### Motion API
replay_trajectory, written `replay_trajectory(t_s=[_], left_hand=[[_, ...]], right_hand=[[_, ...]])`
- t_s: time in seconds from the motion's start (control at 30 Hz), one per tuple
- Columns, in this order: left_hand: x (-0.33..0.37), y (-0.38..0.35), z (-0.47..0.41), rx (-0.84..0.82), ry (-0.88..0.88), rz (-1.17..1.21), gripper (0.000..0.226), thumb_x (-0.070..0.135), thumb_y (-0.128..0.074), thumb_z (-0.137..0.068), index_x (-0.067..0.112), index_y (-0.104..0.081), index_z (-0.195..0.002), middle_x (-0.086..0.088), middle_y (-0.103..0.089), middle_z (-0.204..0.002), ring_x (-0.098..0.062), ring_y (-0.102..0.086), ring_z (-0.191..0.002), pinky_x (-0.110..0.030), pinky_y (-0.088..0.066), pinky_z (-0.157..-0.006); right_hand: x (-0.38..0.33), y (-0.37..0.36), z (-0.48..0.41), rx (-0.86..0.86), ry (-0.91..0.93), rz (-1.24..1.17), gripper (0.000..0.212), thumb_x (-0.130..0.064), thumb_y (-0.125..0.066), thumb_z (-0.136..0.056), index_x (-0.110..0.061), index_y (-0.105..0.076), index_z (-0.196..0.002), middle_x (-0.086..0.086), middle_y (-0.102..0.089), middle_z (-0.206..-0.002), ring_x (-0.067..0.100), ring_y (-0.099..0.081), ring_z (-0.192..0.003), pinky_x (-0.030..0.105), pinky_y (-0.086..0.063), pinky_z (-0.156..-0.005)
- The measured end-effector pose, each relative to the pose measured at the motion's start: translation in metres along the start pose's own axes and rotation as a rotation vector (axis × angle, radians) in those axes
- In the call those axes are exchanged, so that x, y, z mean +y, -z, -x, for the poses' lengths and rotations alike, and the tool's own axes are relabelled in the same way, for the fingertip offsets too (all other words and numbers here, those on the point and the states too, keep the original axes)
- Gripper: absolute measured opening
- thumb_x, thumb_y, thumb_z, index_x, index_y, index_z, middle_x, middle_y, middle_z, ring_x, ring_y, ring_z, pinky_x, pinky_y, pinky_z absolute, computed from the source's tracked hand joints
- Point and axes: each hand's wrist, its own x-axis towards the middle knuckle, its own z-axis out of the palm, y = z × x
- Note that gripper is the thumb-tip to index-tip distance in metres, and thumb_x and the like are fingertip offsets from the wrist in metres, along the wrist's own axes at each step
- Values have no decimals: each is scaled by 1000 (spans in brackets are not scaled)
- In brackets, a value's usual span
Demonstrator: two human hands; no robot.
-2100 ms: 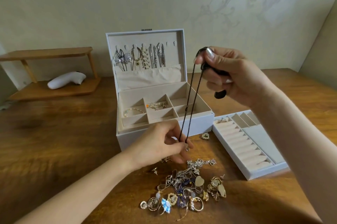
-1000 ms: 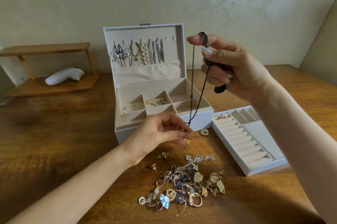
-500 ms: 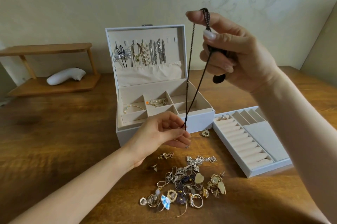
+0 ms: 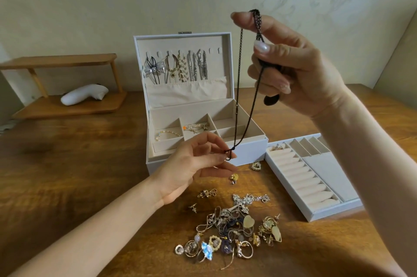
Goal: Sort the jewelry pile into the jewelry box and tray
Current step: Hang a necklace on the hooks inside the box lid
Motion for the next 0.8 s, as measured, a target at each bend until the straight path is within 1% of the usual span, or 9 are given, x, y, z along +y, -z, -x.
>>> replay_trajectory(t_s=[0.1, 0.13, 0.2, 0.3, 0.37, 0.5, 0.57, 0.67, 0.8], left_hand=[[2, 2, 0, -83, 36, 60, 20, -7, -58, -79, 4, -57, -96, -19, -69, -103, -32, -69, -95, -31, -58, -80], [2, 3, 0, -92, 41, 49, 22, -8, -58, -80, 3, -58, -99, -20, -68, -104, -33, -68, -98, -31, -57, -81], [1, 3, 0, -81, 45, 16, 21, -7, -58, -80, 0, -59, -100, -21, -69, -104, -32, -68, -99, -29, -57, -80], [-1, 1, 0, -35, 42, -57, 16, 2, -59, -78, 1, -63, -93, -18, -72, -93, -30, -70, -89, -28, -58, -73], [-2, 0, 0, -16, 37, -102, 13, 1, -57, -81, 2, -66, -90, -15, -72, -86, -27, -72, -82, -27, -57, -68], [-1, -1, 0, 3, 23, -191, 19, -1, -53, -87, 6, -70, -93, -9, -72, -80, -21, -71, -73, -24, -57, -63], [0, -2, 0, 25, 17, -236, 15, 0, -57, -86, 6, -70, -92, -7, -71, -75, -18, -69, -66, -24, -57, -60], [0, -2, 0, 59, 31, -280, 7, 4, -61, -86, 4, -66, -90, -7, -69, -71, -17, -67, -60, -26, -56, -57], [1, -1, 0, 88, 71, -217, 4, 0, -57, -88, 3, -61, -89, -11, -70, -72, -19, -66, -58, -25, -56, -53]], right_hand=[[1, 1, 0, 17, -3, 2, 41, -17, -60, -80, -15, -55, -121, -12, -35, -45, 3, -26, -37, 13, -27, -37], [1, 2, 0, 25, -3, 6, 41, -17, -59, -81, -15, -55, -121, -12, -36, -45, 3, -26, -37, 14, -27, -37], [1, 3, 1, 39, 1, 8, 39, -16, -58, -81, -15, -56, -121, -11, -36, -45, 4, -24, -37, 14, -28, -38], [1, 4, 1, 77, 6, 3, 37, -15, -57, -81, -16, -58, -118, -11, -36, -44, 5, -22, -37, 14, -26, -38], [1, 5, 1, 98, 4, 7, 36, -15, -57, -81, -17, -60, -116, -10, -36, -43, 7, -17, -38, 15, -24, -38], [1, 9, 1, 113, 6, -6, 35, -18, -60, -79, -21, -65, -113, -7, -34, -42, 11, -11, -41, 16, -20, -38], [0, 11, 1, 111, 9, -16, 37, -20, -64, -77, -22, -65, -113, -8, -32, -43, 10, -13, -41, 17, -20, -38], [-1, 15, 2, 81, 8, -25, 43, -23, -70, -75, -20, -62, -117, -8, -31, -45, 8, -17, -40, 17, -20, -38], [-2, 19, 3, 64, 29, -32, 46, -23, -71, -76, -19, -59, -121, -3, -26, -45, 9, -15, -40, 17, -22, -38]])
